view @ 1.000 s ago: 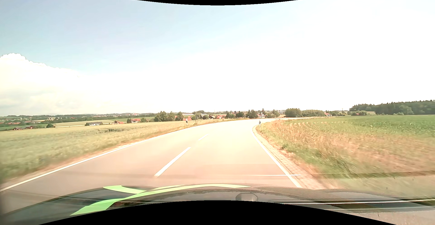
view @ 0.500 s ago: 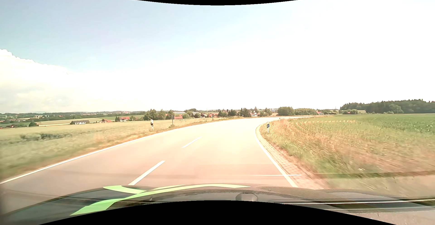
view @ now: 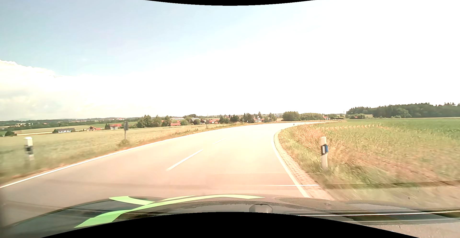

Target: Follow the waypoints while adhering to traffic rules and regulations

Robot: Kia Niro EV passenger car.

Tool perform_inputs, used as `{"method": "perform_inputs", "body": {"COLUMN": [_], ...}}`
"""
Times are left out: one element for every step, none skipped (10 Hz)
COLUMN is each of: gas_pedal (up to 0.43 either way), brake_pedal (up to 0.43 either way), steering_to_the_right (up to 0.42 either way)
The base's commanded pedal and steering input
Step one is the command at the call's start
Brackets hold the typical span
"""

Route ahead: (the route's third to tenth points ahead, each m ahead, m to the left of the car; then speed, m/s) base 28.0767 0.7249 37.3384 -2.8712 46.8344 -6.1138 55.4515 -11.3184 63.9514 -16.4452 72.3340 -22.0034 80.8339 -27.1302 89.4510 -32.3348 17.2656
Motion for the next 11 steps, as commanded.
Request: {"method": "perform_inputs", "body": {"gas_pedal": [0.079,0.079,0.087,0.110,0.118,0.130,0.138,0.150,0.150,0.157,0.169], "brake_pedal": [0.000,0.000,0.000,0.000,0.000,0.000,0.000,0.000,0.000,0.000,0.000], "steering_to_the_right": [0.033,0.037,0.041,0.043,0.043,0.043,0.043,0.043,0.043,0.043,0.044]}}
